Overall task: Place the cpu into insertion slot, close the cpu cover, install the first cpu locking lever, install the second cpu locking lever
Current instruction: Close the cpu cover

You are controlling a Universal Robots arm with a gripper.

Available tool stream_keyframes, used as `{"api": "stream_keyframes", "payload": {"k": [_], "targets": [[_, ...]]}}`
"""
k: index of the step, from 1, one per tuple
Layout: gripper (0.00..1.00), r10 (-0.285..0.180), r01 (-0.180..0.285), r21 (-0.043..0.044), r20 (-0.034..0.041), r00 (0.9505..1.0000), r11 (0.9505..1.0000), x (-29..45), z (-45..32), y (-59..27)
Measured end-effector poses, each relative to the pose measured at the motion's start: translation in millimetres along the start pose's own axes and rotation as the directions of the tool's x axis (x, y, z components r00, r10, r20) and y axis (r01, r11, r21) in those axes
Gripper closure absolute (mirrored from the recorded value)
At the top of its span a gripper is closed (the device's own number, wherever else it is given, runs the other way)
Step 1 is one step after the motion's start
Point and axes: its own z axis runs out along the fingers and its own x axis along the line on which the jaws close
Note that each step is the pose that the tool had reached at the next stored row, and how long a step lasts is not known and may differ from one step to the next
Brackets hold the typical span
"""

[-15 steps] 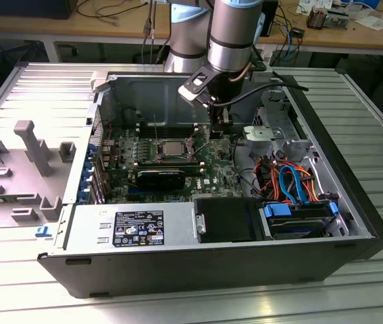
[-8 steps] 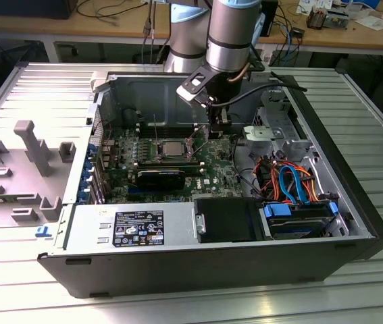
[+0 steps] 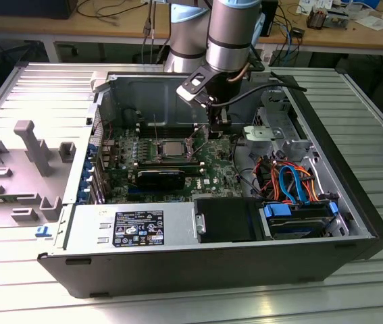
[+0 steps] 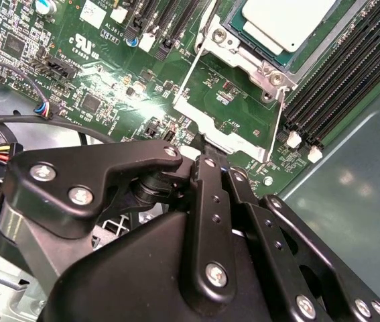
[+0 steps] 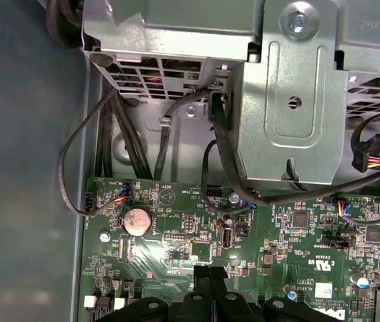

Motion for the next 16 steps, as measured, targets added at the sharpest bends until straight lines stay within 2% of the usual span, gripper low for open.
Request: {"api": "stream_keyframes", "payload": {"k": [16], "targets": [[0.89, 0.000, 0.000, 0.0000, 0.0000, 1.0000, 1.0000, 0.7, 0.2, -9.5]]}}
